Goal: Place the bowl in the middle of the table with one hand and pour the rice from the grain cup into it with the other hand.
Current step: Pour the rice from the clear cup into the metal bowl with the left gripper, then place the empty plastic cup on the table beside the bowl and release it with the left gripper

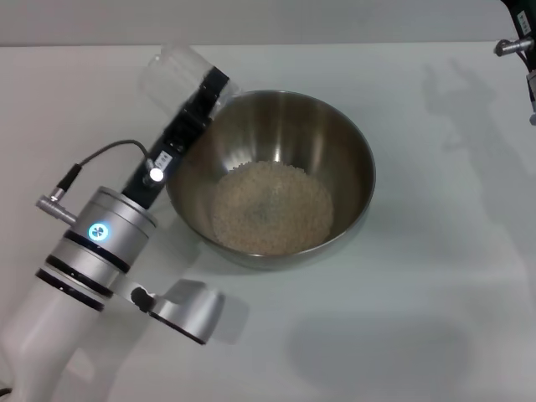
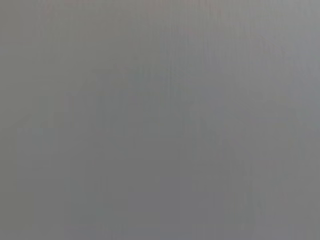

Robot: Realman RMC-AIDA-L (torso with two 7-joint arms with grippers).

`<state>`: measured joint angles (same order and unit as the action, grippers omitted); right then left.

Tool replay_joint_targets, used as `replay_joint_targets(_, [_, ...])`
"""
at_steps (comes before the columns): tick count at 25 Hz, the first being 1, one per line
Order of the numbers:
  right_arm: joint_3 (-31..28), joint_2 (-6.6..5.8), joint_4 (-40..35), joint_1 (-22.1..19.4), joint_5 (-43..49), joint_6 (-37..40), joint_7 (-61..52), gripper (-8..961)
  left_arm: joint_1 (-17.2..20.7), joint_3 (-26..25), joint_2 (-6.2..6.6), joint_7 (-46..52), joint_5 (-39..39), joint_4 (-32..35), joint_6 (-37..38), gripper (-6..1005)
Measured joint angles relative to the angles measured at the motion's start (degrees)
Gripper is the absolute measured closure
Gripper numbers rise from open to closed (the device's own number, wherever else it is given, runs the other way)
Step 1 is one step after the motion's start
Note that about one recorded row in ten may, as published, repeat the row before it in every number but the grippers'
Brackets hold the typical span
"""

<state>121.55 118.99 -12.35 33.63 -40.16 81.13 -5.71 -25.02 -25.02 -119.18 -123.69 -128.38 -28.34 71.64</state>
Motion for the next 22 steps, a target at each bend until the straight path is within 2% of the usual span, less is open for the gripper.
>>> replay_joint_targets(2, [0.0, -0.04, 0.2, 0.3, 0.0, -0.1, 0.0, 546, 0.6, -1.0, 0.00, 1.6, 0.1, -0.4, -0.1, 972])
replay_joint_targets(5, [-0.1, -0.05, 0.3, 0.5, 0.0, -0.5, 0.0, 546, 0.8, 1.4, 0.01, 3.6, -0.1, -0.1, -1.2, 972])
replay_joint_targets(8, [-0.1, -0.07, 0.4, 0.5, 0.0, -0.6, 0.0, 546, 0.7, -0.8, 0.01, 4.5, 0.2, 0.0, -0.6, 972])
replay_joint_targets(14, [0.0, -0.08, 0.4, 0.5, 0.0, -0.6, 0.0, 546, 0.9, -0.7, -0.01, 5.8, -0.4, 1.4, -1.1, 972])
replay_joint_targets(15, [0.0, -0.08, 0.4, 0.5, 0.0, -0.6, 0.0, 546, 1.0, -2.5, -0.01, 6.2, 0.0, 0.7, -1.2, 972])
replay_joint_targets(19, [0.0, -0.09, 0.4, 0.5, 0.0, -0.6, 0.0, 546, 1.4, 0.1, -0.01, 6.2, -0.7, 0.6, -1.1, 971])
replay_joint_targets(22, [0.1, -0.08, 0.3, 0.5, 0.0, -0.7, 0.0, 546, 1.4, -0.7, 0.00, 6.4, -0.3, -0.1, -0.5, 971])
